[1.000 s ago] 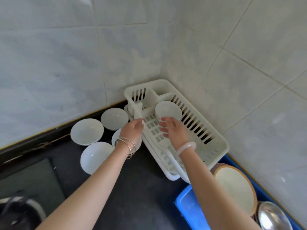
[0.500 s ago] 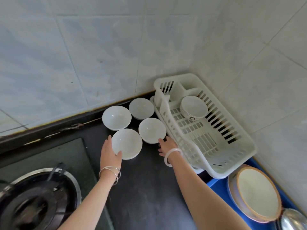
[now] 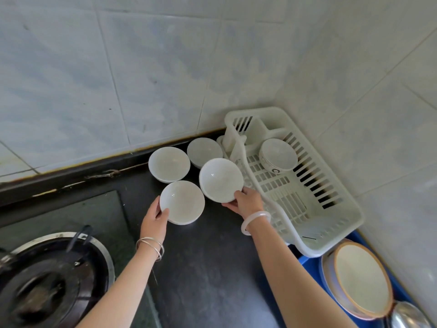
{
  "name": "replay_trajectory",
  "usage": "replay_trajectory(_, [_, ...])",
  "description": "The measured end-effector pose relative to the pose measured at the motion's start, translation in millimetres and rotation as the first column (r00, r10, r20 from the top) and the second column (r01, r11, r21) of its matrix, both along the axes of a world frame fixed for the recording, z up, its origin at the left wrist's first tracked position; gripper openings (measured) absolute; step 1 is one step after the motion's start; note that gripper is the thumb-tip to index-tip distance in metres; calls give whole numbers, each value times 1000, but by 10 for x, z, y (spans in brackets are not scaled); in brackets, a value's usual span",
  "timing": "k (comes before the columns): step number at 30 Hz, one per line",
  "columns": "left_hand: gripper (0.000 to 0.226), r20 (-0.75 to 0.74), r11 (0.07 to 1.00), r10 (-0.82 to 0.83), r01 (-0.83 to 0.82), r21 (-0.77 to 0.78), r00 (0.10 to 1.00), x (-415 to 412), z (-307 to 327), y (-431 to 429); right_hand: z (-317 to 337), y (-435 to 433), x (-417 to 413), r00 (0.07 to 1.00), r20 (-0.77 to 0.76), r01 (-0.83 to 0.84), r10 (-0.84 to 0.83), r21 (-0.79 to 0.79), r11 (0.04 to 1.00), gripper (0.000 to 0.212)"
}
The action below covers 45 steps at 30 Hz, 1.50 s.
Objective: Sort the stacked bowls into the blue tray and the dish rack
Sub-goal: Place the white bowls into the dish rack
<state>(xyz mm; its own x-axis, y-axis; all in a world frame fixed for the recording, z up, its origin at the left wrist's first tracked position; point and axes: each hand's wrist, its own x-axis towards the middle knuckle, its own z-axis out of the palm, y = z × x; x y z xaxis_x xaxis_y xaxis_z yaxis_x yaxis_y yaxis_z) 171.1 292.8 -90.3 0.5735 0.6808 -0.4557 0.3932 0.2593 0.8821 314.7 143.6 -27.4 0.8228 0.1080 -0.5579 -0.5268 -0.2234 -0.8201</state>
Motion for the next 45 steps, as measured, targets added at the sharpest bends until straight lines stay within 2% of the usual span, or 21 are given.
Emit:
replay_trajectory(4, [39, 97, 970, 153, -131, -204, 983, 16, 26, -19, 139, 132, -129, 982, 49, -175, 183, -135, 975, 16])
replay_trajectory(6, [33, 118, 942, 207, -166, -293, 971, 27, 54, -5, 125, 212, -203, 969, 48, -226, 242, -222, 949, 18])
replay_trajectory(8, [26, 129, 922, 232, -176, -346, 964, 32, 77, 15, 87, 293, -261, 956, 41, -266, 291, -299, 916, 12])
replay_trajectory(11, [30, 117, 921, 229, -176, -348, 966, 37, 78, 25, 69, 392, -320, 937, 38, -305, 347, -394, 867, 6])
replay_trajectory(14, [42, 102, 937, 197, -156, -313, 975, 42, 62, 32, 77, 444, -342, 918, 39, -332, 395, -470, 818, 16])
replay_trajectory(16, [41, 100, 950, 173, -139, -281, 980, 45, 47, 42, 61, 451, -337, 915, 24, -339, 402, -490, 803, 18])
replay_trajectory(20, [37, 83, 967, 152, -131, -217, 985, 37, 4, 75, -13, 451, -298, 916, -18, -361, 401, -477, 802, 14])
replay_trajectory(23, [36, 69, 945, 171, -144, -293, 983, 65, 4, 115, -65, 440, -270, 918, -66, -381, 390, -415, 826, 10])
replay_trajectory(26, [30, 43, 919, 175, -148, -364, 984, 104, 64, 164, -78, 444, -233, 884, -193, -464, 426, -246, 851, 40])
replay_trajectory(28, [31, 30, 912, 175, -150, -381, 984, 117, 97, 184, -61, 451, -224, 864, -256, -474, 434, -122, 872, 47])
replay_trajectory(30, [32, 14, 913, 161, -143, -381, 987, 127, 147, 178, -56, 437, -218, 870, -237, -466, 432, -108, 878, 39])
replay_trajectory(33, [30, 15, 929, 101, -89, -358, 995, 162, 293, 139, -7, 366, -212, 907, -201, -395, 370, -106, 912, 12])
replay_trajectory(34, [29, 34, 936, 78, -62, -345, 996, 183, 358, 116, 39, 329, -199, 918, -195, -368, 346, -92, 925, 8])
replay_trajectory(38, [28, 146, 968, -37, 72, -239, 989, 350, 729, -11, 357, 87, -47, 962, -95, -260, 257, -22, 965, 12])
replay_trajectory(42, [26, 210, 964, -183, 217, -156, 960, 675, 1140, -266, 739, -326, 220, 971, 55, -228, 233, -93, 969, 22])
replay_trajectory(45, [24, 230, 944, -255, 293, -150, 939, 992, 1325, -553, 935, -696, 461, 983, 81, -156, 167, -121, 980, 28])
